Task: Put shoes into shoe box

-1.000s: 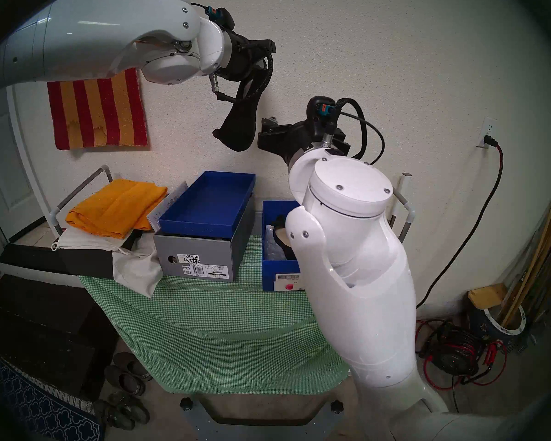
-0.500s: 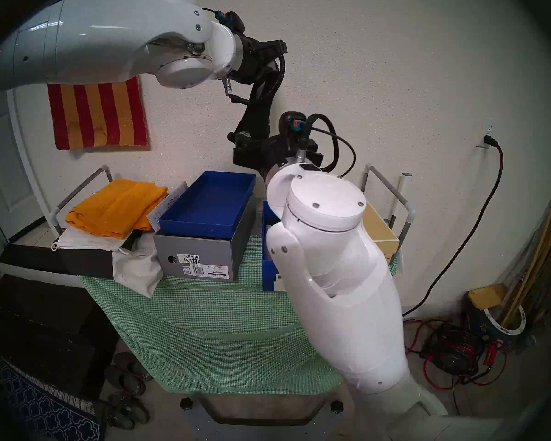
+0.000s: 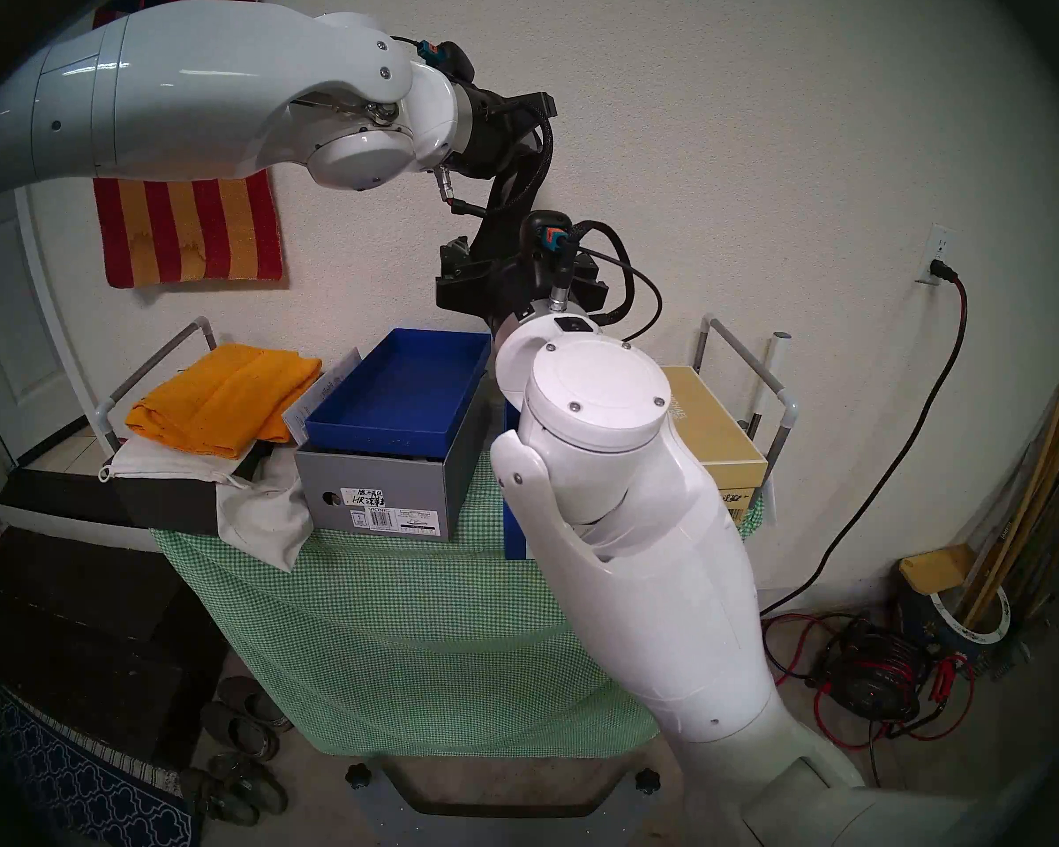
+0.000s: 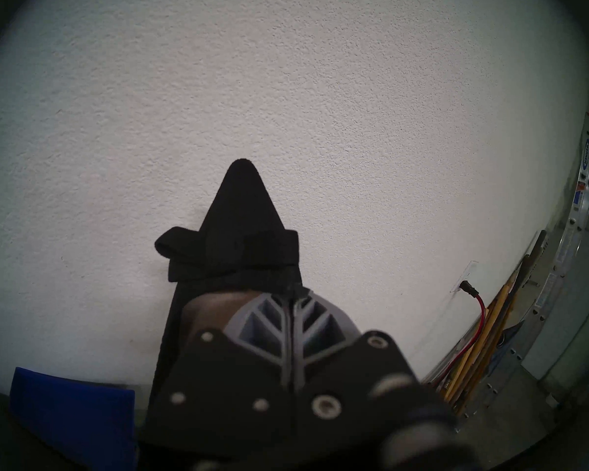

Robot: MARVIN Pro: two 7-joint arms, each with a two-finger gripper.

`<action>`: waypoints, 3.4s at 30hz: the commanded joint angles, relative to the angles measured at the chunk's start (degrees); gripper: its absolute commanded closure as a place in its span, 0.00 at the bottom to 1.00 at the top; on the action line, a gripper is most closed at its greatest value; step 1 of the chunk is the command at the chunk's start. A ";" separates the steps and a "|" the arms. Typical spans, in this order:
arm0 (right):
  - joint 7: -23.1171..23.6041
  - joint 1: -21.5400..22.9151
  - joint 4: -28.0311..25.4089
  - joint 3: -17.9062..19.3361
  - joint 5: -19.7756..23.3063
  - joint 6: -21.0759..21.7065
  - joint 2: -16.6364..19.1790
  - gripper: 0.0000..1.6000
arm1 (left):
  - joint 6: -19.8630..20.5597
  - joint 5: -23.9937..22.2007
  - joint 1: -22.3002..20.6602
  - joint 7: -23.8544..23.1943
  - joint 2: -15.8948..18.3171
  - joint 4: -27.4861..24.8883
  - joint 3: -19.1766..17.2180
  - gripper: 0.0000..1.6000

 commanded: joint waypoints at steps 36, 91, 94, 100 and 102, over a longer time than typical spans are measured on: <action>-1.31 2.82 0.88 1.98 -6.24 -9.18 -0.43 0.00 | 0.19 -0.76 -9.17 7.73 8.24 -13.92 -1.43 1.00; -14.76 0.76 1.67 1.87 -11.26 -9.00 -6.67 1.00 | 10.25 -1.05 -16.20 9.55 15.33 -12.92 6.61 0.00; -15.53 -0.33 -0.43 2.43 -10.72 -7.12 -6.85 1.00 | 7.74 1.17 -15.90 11.48 16.18 -14.23 7.84 0.00; -17.29 -5.67 -4.69 2.50 -9.23 -2.16 -6.74 1.00 | 1.36 6.95 -16.30 16.39 15.66 -17.39 10.04 0.00; -17.73 -7.09 -5.38 3.06 -7.76 -0.77 -7.11 1.00 | -0.40 7.98 -16.18 17.35 15.50 -18.13 10.26 0.00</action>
